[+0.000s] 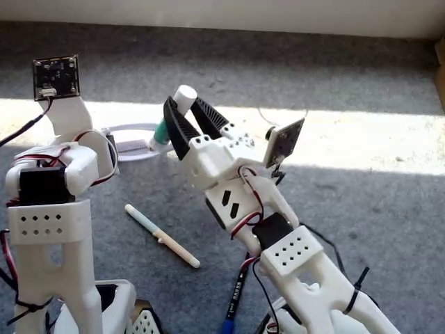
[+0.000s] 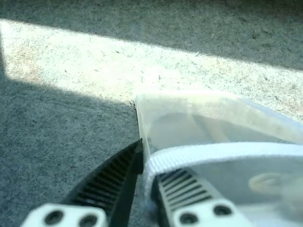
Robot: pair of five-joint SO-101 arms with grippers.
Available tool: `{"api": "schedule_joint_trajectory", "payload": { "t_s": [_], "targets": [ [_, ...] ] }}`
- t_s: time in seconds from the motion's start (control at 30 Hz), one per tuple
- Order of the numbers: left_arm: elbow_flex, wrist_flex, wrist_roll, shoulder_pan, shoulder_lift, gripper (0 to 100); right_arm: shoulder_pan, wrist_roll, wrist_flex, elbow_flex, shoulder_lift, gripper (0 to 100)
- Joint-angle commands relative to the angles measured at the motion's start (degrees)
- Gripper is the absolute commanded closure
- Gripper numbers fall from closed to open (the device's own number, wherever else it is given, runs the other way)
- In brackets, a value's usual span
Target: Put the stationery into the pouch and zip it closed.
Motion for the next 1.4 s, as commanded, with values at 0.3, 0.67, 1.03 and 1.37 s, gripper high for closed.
{"api": "schedule_joint_trajectory", "payload": {
  "t_s": [0.3,0.67,1.03,1.37],
  "targets": [
    [-0.6,-1.1,-0.5,0.7,-1.8,100,-8.0,21.4,4.3,-1.3,-2.1,85.1],
    [-0.6,-1.3,-0.5,0.7,-1.8,100,-11.7,31.2,4.3,6.9,-17.0,91.0],
    [-0.6,-1.4,-0.5,0.7,-1.8,100,-7.1,31.2,16.4,9.8,-32.0,91.3],
    [-0.6,-1.5,-0.4,-2.5,-1.8,100,-7.1,31.2,22.4,10.2,-35.9,91.3]
  ]
}}
